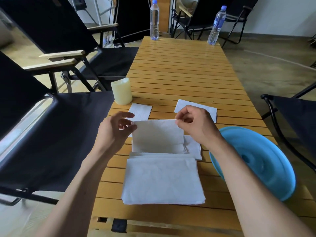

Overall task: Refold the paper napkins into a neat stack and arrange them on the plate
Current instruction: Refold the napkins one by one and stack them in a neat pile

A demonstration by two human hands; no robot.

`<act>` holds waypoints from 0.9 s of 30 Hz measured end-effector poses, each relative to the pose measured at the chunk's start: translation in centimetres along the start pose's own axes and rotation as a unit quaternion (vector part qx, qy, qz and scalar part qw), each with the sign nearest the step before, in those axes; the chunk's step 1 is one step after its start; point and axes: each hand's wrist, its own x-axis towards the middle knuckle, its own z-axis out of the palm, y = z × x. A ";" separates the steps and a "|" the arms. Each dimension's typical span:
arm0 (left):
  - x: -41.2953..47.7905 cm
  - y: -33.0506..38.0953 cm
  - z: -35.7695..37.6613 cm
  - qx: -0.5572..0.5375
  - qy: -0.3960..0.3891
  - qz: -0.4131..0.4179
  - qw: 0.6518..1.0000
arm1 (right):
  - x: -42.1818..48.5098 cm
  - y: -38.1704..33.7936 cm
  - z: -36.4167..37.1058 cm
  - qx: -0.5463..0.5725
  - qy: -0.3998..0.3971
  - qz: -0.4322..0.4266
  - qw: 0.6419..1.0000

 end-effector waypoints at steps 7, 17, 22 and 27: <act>-0.4 1.5 -2.0 -0.061 -0.014 -0.004 0.998 | -0.3 -1.3 -1.1 0.051 -0.030 0.009 0.998; -0.8 4.4 -9.2 -0.275 -0.223 -0.123 0.927 | -2.5 -4.8 -7.1 0.199 -0.208 0.073 0.955; -2.0 4.1 -9.3 -0.146 -0.369 -0.187 0.899 | -3.6 -4.8 -7.0 0.080 -0.381 0.133 0.911; -2.7 3.7 -8.0 -0.053 -0.400 -0.226 0.886 | -3.9 -4.9 -5.9 -0.023 -0.403 0.159 0.901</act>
